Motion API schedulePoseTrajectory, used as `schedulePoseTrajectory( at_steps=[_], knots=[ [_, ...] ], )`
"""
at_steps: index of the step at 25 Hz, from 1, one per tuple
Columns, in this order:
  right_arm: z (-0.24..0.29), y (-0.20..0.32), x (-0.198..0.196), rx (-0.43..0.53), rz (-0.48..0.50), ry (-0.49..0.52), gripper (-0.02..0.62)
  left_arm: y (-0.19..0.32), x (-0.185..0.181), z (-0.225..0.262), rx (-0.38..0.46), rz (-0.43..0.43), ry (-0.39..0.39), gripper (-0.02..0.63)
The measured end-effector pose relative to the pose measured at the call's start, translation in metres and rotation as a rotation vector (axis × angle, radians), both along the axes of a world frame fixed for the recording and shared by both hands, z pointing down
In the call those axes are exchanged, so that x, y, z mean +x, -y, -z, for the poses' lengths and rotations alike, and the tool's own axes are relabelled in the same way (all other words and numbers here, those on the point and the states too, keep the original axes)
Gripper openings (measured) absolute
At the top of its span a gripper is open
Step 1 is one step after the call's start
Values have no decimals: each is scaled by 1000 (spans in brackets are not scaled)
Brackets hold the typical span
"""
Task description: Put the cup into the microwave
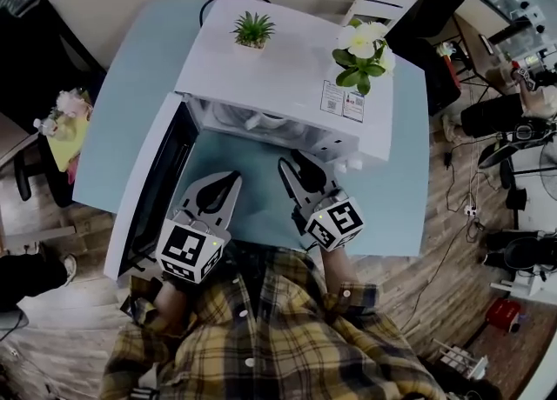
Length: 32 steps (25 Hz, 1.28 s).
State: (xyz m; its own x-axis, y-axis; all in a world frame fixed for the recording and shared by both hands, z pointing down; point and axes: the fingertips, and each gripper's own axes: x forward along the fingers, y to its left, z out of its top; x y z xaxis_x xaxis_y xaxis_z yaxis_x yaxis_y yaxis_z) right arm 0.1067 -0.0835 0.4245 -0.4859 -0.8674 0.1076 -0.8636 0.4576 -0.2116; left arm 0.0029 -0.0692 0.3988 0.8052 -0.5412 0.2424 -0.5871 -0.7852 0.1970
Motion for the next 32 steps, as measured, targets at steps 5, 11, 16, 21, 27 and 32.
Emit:
schedulePoseTrajectory(
  at_steps=[5,11,16,21,27,32],
  knots=[
    [30,-24,10,64,9,-35,101,-3,12,5,14,-19,-14,-9],
    [53,-49,30,102,-17,-49,95,-9,25,9,28,-30,-21,-9],
    [59,-62,47,119,-57,-44,57,-13,31,12,39,-31,-22,-10],
    [64,-69,55,131,-66,-46,29,-18,36,15,50,-34,-23,-9],
    [65,-72,63,134,-89,-53,5,-21,38,14,45,-33,-19,-11],
    [62,-68,74,124,-131,-53,2,-23,35,11,37,-29,-15,-9]
  ],
)
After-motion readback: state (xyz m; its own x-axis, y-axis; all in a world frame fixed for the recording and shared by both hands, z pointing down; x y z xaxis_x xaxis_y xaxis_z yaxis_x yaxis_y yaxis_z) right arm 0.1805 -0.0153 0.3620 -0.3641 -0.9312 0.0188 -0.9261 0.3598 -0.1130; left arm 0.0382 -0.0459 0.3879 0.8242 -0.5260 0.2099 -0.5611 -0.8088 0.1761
